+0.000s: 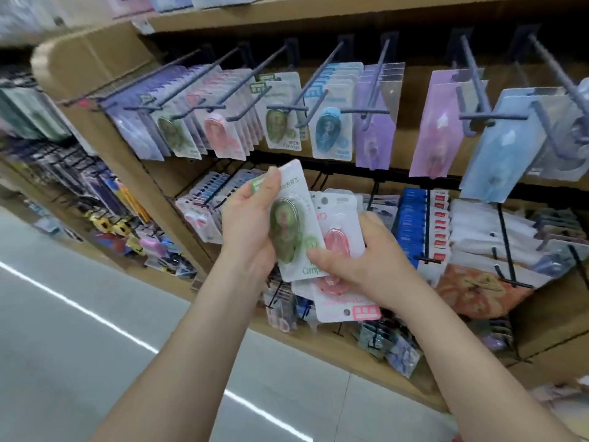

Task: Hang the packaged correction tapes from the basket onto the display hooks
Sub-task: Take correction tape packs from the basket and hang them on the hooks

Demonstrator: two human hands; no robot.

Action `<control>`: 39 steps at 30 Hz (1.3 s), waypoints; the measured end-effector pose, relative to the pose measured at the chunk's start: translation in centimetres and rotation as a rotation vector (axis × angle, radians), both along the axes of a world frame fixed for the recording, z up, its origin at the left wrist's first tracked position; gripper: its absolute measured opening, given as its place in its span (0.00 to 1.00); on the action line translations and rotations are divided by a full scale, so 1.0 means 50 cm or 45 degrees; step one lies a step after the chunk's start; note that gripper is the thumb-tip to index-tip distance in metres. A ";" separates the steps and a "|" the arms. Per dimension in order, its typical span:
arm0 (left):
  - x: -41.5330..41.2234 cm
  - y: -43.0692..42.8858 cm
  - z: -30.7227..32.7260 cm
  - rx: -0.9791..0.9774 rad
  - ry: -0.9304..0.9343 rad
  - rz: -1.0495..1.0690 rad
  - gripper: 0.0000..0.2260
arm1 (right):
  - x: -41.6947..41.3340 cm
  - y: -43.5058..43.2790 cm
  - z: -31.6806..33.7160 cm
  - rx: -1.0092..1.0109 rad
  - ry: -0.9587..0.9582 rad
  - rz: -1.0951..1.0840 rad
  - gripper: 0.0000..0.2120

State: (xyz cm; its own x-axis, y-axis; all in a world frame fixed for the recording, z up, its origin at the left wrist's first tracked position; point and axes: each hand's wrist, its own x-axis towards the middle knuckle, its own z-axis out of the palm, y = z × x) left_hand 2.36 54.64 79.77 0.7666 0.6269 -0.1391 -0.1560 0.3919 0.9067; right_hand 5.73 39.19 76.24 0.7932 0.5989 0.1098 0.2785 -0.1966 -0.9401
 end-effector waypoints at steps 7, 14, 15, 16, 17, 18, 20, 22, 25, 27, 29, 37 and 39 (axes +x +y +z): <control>0.002 0.107 0.045 0.289 -0.052 0.261 0.09 | 0.013 0.120 0.005 0.060 -0.015 0.104 0.11; 0.037 0.182 0.074 0.703 -0.144 0.264 0.08 | 0.021 0.197 0.004 0.186 0.052 -0.022 0.10; 0.046 0.191 0.072 0.726 -0.147 0.252 0.09 | 0.021 0.205 0.004 0.201 0.060 -0.037 0.07; 0.053 0.194 0.070 0.738 -0.145 0.255 0.10 | 0.020 0.208 0.003 0.217 0.060 -0.042 0.07; 0.058 0.195 0.069 0.738 -0.139 0.262 0.11 | 0.018 0.211 0.004 0.232 0.063 -0.042 0.08; 0.064 0.200 0.068 0.737 -0.134 0.261 0.11 | 0.017 0.217 0.004 0.245 0.073 -0.047 0.09; 0.072 0.211 0.065 0.755 -0.132 0.220 0.11 | 0.017 0.227 0.003 0.276 0.106 -0.065 0.10; 0.082 0.219 0.064 0.748 -0.080 0.155 0.10 | 0.016 0.233 0.002 0.297 0.175 -0.074 0.09; 0.094 0.228 0.074 0.588 -0.004 -0.002 0.11 | 0.016 0.241 -0.003 0.321 0.252 -0.115 0.08; 0.088 0.231 0.076 0.597 0.018 -0.066 0.06 | 0.017 0.246 -0.003 0.343 0.301 -0.147 0.08; 0.052 0.235 0.059 0.706 0.017 -0.116 0.11 | 0.018 0.250 -0.002 0.370 0.339 -0.168 0.07; 0.000 0.248 -0.009 0.870 0.072 -0.235 0.22 | 0.020 0.251 -0.012 0.404 0.414 -0.280 0.08; 0.032 0.252 -0.016 0.881 0.108 -0.180 0.23 | 0.020 0.244 -0.016 0.421 0.434 -0.326 0.09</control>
